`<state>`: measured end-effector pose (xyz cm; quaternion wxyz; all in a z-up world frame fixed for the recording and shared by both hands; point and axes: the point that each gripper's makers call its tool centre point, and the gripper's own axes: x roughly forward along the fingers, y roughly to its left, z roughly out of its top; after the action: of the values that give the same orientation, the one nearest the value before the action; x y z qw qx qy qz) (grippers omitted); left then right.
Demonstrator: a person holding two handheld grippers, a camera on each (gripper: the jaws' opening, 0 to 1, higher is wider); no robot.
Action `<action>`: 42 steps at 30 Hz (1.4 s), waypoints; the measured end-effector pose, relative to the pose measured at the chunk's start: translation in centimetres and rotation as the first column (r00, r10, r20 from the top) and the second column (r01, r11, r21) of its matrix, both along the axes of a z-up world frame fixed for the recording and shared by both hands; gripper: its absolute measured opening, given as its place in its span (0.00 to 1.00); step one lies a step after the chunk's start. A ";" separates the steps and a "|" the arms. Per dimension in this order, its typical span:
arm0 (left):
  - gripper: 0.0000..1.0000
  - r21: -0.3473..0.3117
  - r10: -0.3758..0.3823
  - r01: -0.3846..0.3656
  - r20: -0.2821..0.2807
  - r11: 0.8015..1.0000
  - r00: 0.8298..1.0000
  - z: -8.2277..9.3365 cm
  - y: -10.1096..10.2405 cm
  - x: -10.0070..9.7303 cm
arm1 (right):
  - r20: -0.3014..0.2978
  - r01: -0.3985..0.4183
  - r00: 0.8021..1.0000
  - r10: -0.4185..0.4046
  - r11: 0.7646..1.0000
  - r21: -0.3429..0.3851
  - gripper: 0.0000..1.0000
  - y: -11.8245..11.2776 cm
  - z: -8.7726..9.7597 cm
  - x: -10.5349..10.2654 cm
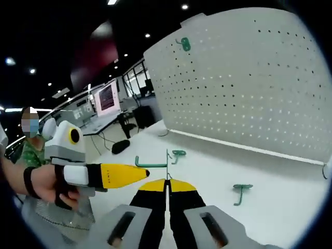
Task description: Insert the hook assembly into the mounting plate slot until the hook locks in place.
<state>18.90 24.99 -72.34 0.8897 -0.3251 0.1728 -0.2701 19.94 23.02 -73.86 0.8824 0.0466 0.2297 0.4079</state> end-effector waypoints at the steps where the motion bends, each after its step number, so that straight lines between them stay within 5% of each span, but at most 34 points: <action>1: 0.08 0.001 0.001 -0.001 -0.003 1.000 1.000 -0.1 0.0 0.0 | -0.001 -0.003 1.000 0.003 1.000 0.004 0.00 0.1 0.0 -0.1; 4: 0.08 0.021 0.011 -0.011 -0.004 1.000 1.000 -0.4 0.5 0.3 | 0.040 -0.015 0.999 0.016 1.000 -0.016 0.00 0.3 0.0 -0.1; 10: 0.09 0.005 0.031 -0.031 -0.011 0.999 0.999 -0.2 1.0 0.3 | 0.018 -0.001 1.000 0.001 1.000 0.011 0.00 0.3 -0.1 -0.1; 33: 0.04 -0.108 0.075 -0.080 -0.056 0.991 0.996 0.3 1.1 1.0 | 0.091 -0.033 0.995 0.032 0.999 0.011 0.00 1.5 1.0 -0.8; 42: 0.04 -0.093 0.055 -0.061 -0.068 0.994 0.996 0.0 1.2 0.8 | 0.105 -0.051 0.993 0.052 0.999 -0.012 0.00 1.6 0.7 -1.0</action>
<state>19.69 26.18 -72.36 0.8746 -0.3806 0.1792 -0.2411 18.89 24.59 -73.12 0.8828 0.0151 0.1857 0.4312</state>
